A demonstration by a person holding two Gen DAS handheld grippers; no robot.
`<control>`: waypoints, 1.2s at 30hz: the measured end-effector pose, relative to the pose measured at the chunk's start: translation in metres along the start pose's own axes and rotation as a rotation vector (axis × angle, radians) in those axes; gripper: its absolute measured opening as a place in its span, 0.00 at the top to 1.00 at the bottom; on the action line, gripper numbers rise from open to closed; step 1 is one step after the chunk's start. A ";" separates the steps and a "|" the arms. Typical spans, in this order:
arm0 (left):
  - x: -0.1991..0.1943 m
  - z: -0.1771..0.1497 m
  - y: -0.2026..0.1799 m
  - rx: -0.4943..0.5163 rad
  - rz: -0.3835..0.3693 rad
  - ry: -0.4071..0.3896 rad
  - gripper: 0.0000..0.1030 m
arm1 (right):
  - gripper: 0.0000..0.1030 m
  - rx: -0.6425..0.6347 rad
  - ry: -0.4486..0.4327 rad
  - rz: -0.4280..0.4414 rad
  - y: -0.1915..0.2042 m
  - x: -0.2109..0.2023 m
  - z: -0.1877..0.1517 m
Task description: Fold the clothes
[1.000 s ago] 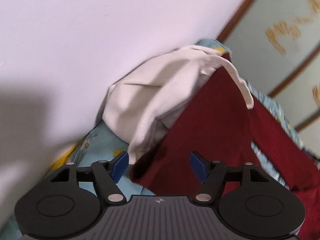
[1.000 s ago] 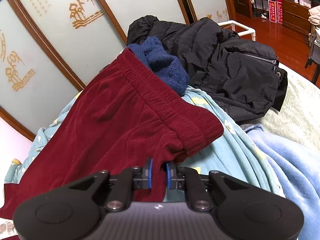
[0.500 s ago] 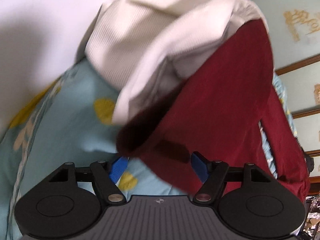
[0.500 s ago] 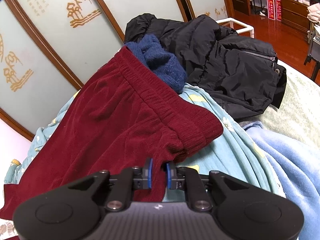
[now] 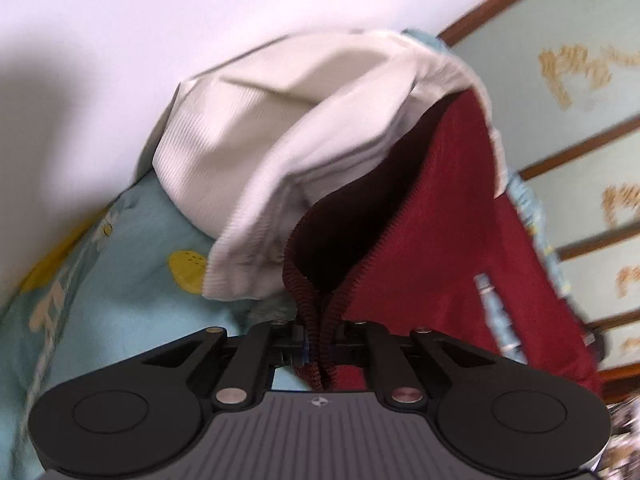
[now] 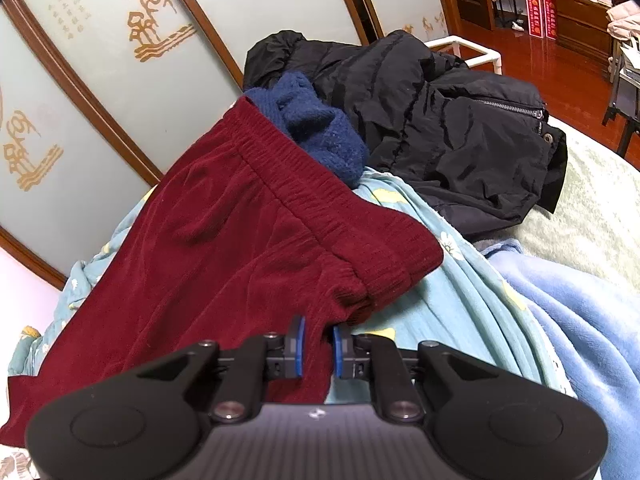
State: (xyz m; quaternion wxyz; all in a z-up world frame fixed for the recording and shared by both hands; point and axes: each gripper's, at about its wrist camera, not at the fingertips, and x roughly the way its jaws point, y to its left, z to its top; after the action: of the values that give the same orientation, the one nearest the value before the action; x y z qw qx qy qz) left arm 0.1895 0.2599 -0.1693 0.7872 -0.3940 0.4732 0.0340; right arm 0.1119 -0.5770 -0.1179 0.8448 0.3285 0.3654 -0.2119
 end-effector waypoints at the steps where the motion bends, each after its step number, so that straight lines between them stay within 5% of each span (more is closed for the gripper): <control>1: -0.006 0.001 -0.002 -0.005 -0.008 0.000 0.95 | 0.89 0.001 -0.001 0.008 0.000 -0.003 0.001; 5: -0.032 0.007 -0.017 0.059 0.015 -0.014 0.95 | 0.94 -0.010 -0.010 0.027 -0.003 -0.022 0.007; 10: -0.043 0.041 -0.074 0.068 -0.043 -0.039 0.95 | 0.95 -0.039 -0.019 0.052 0.012 -0.036 0.026; 22: -0.009 0.159 -0.191 0.097 0.026 -0.129 0.95 | 0.95 -0.073 -0.073 0.065 0.122 -0.017 0.126; 30: 0.079 0.262 -0.208 0.013 0.114 -0.113 0.95 | 0.95 -0.046 -0.065 -0.022 0.172 0.064 0.181; 36: 0.155 0.310 -0.231 0.020 0.172 -0.103 0.95 | 0.95 -0.039 -0.059 -0.109 0.196 0.140 0.204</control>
State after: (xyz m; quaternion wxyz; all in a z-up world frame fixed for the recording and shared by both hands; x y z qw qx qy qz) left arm 0.5957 0.2538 -0.0785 0.8086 -0.3419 0.4643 0.1170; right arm 0.4168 -0.6025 -0.0404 0.8486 0.2854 0.3618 -0.2600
